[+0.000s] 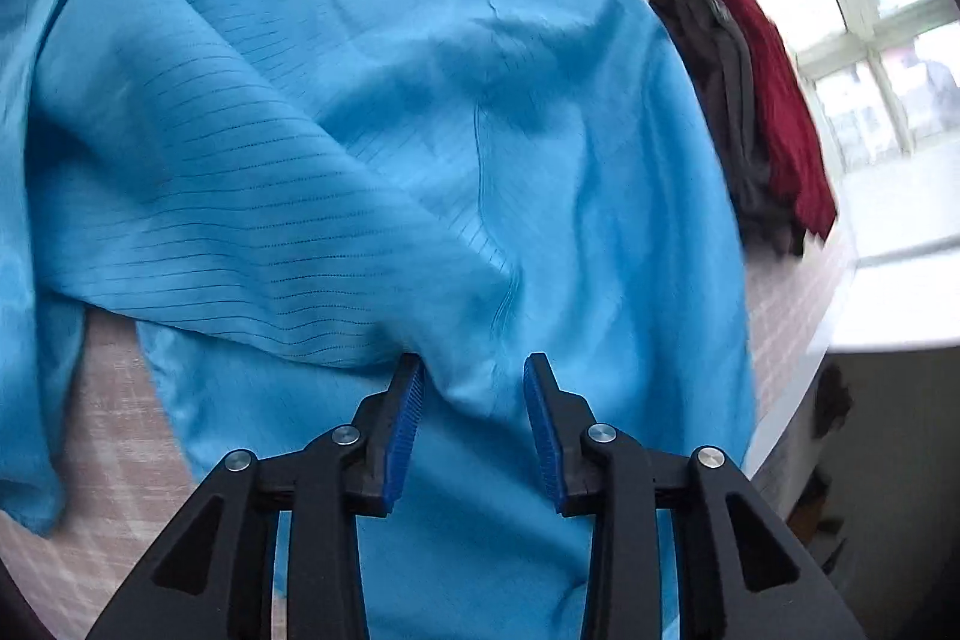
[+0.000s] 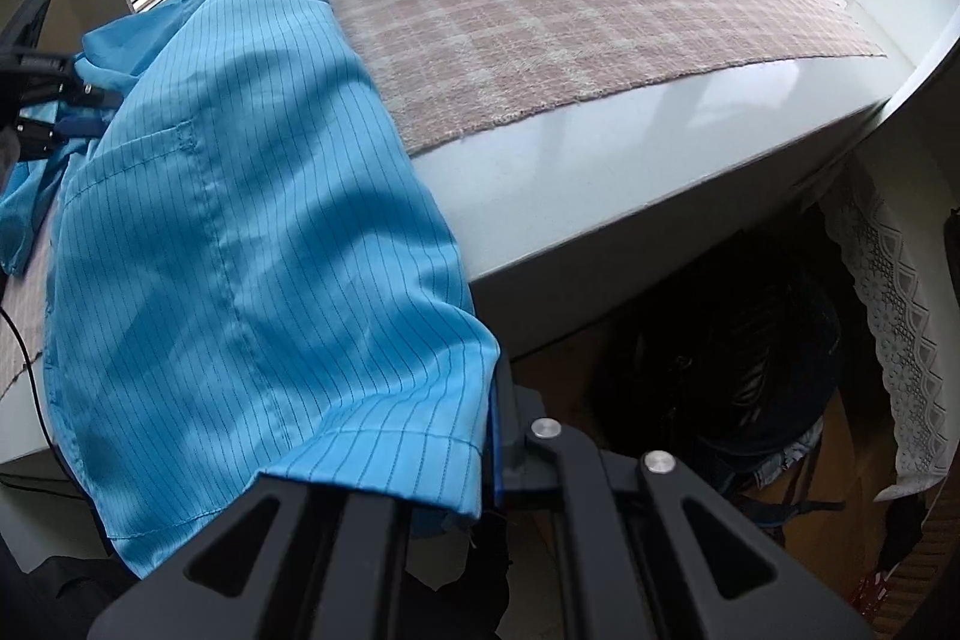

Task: Fold clothes
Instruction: 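Release the cuff with the left gripper and smooth the coat body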

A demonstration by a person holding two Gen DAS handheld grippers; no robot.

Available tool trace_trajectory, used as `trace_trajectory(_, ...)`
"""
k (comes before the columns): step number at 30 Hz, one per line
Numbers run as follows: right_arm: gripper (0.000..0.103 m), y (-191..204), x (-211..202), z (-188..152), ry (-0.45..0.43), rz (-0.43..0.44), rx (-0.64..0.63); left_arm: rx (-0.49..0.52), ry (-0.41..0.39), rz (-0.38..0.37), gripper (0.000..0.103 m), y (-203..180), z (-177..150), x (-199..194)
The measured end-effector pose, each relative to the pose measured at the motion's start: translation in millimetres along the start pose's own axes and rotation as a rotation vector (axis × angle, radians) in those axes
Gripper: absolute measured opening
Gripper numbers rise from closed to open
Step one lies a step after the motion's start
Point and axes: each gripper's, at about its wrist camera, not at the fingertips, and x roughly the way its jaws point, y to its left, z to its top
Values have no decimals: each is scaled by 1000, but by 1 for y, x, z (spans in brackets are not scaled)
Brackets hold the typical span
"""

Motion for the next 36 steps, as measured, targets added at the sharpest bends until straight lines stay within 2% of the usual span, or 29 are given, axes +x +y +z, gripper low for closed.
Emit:
trace_trajectory(2,4,0,1,1,2,3,-4,16,-21,-4,24,-7,3,0)
trace_trajectory(3,4,0,1,1,2,6,-5,25,-33,-7,3,-8,3,-2)
trace_trajectory(7,4,-4,0,3,4,26,-4,54,-81,-13,2,-3,0,-22)
trace_trajectory(9,4,-7,-1,3,-2,33,-10,91,-131,17,2,7,-1,-53)
trace_trajectory(12,4,-6,-1,3,-3,33,-28,154,-236,123,2,20,21,-100)
trace_trajectory(15,4,-2,0,5,0,34,-48,152,-286,192,3,29,47,-111)
trace_trajectory(17,4,2,1,7,2,36,-63,187,-317,293,4,45,65,-106)
trace_trajectory(20,4,11,0,7,3,30,-106,153,-206,265,5,70,78,-84)
trace_trajectory(21,4,15,-1,6,4,27,-122,148,-169,256,9,75,76,-78)
trace_trajectory(22,4,18,-1,6,4,24,-137,149,-164,243,14,72,60,-78)
trace_trajectory(25,4,13,-3,2,8,27,-161,152,-147,207,16,63,13,-79)
trace_trajectory(36,4,15,-12,-5,-36,100,-279,158,-88,75,15,31,-158,-80)
